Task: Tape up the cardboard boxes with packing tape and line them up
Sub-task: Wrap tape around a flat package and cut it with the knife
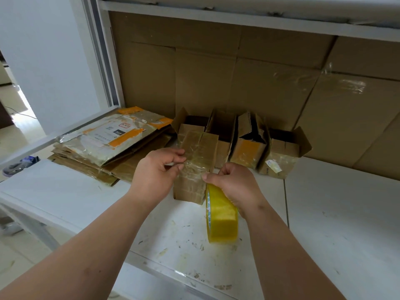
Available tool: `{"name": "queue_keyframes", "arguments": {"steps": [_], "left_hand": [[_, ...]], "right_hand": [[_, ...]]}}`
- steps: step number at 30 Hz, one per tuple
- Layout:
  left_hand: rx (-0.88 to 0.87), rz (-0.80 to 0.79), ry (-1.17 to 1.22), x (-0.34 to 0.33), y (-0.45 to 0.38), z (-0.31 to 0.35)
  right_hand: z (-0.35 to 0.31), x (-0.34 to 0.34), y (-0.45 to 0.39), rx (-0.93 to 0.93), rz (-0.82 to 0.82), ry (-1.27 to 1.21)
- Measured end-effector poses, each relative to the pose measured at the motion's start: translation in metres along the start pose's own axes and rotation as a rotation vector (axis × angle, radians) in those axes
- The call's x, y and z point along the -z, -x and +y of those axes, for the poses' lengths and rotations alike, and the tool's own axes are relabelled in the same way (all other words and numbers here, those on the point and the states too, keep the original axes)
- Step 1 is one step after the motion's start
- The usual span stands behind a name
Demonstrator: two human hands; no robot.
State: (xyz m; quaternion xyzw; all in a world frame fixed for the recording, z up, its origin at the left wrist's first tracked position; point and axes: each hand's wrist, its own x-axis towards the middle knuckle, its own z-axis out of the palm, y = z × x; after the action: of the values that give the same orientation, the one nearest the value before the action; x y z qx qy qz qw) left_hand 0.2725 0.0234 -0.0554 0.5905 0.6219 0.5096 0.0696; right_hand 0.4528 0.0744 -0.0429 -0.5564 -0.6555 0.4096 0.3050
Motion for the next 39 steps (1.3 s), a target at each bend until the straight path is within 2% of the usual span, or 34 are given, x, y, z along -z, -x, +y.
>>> {"name": "queue_keyframes", "arguments": {"steps": [5,9,11,14,16,18,31,33,39], "left_hand": [[-0.348,0.077,-0.308,-0.007,0.009,-0.017],[-0.419,0.049,-0.387,-0.011,0.011,-0.028],[-0.379,0.025,-0.335,-0.012,0.014,-0.025],[-0.122,0.052,-0.134,-0.015,0.013,-0.013],[-0.025,0.113,-0.039,-0.02,0.009,-0.008],[0.0,0.147,-0.062,-0.023,0.007,-0.003],[0.242,0.029,0.05,-0.017,0.01,0.017],[0.251,0.0,0.0,-0.017,0.01,0.021],[0.086,0.033,-0.417,-0.019,0.0,0.03]], "right_hand": [[0.0,0.002,0.001,-0.006,-0.026,-0.052],[-0.001,0.001,0.0,0.0,-0.025,-0.035],[-0.003,0.002,0.001,-0.001,-0.02,-0.009],[-0.007,0.003,0.001,0.004,-0.021,0.035],[-0.006,0.002,0.0,0.011,-0.023,0.044],[-0.005,0.002,0.0,0.016,-0.017,0.054],[-0.008,0.005,0.001,0.003,-0.029,0.062],[-0.007,0.005,0.001,0.007,-0.035,0.043],[0.003,0.011,0.009,-0.054,-0.042,-0.198]]}}
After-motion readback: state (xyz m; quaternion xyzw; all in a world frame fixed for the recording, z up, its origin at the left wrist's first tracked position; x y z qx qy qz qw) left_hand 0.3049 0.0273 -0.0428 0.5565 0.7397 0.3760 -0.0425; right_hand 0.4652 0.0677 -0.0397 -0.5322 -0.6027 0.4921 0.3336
